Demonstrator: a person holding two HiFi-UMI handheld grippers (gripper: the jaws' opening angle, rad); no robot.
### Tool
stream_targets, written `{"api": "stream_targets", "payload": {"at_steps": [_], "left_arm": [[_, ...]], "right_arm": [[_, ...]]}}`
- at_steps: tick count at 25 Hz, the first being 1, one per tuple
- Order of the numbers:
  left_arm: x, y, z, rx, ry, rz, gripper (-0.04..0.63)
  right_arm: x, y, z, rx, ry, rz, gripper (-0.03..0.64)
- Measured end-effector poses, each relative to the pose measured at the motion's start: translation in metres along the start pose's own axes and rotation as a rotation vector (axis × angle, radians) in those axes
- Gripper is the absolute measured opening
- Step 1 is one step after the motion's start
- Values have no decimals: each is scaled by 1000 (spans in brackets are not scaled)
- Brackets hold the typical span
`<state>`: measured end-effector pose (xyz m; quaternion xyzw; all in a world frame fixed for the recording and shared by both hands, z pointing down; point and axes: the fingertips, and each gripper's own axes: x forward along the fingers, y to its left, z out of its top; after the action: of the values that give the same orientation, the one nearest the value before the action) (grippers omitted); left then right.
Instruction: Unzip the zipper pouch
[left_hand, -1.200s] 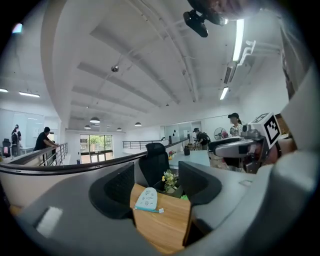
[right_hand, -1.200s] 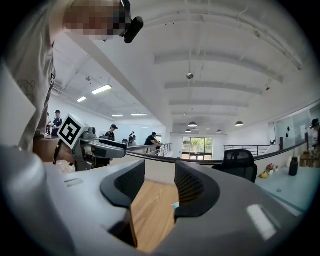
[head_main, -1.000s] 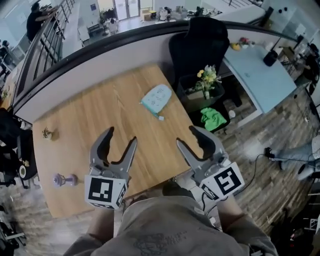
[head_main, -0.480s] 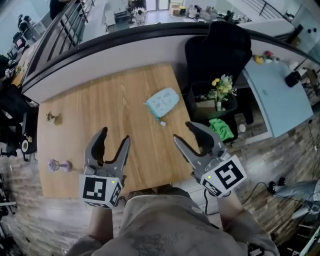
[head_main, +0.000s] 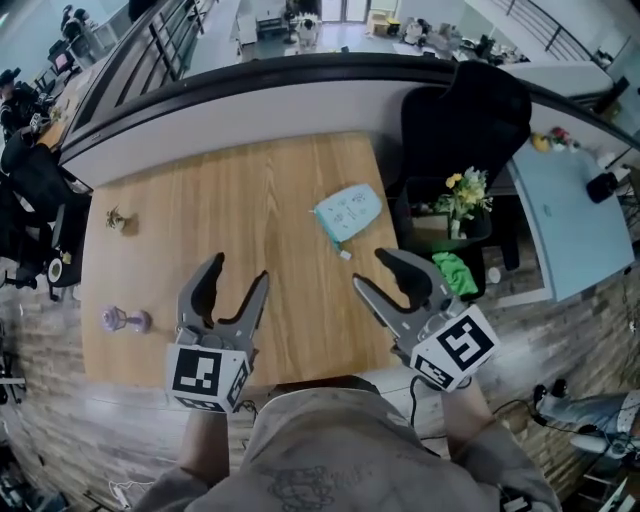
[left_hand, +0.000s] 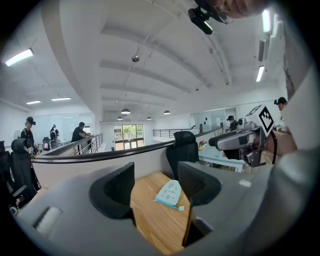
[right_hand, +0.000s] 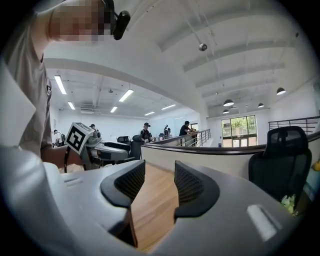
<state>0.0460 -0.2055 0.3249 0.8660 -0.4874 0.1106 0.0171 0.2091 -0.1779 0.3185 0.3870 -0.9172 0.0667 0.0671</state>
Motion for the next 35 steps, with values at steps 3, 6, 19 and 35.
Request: {"api": "stream_targets", "payload": {"at_steps": [3, 6, 19, 35], "left_arm": [[4, 8, -1, -10, 0, -1, 261], [14, 14, -7, -3, 12, -21, 261], [95, 34, -38, -21, 79, -128, 274], [167, 68, -132, -90, 221, -156, 282]], "right_arm": [[11, -7, -11, -42, 72, 30, 176], [31, -18, -20, -99, 153, 100, 176], [159, -108, -61, -115, 414, 331, 176], [270, -194, -268, -224, 865, 417, 176]]}}
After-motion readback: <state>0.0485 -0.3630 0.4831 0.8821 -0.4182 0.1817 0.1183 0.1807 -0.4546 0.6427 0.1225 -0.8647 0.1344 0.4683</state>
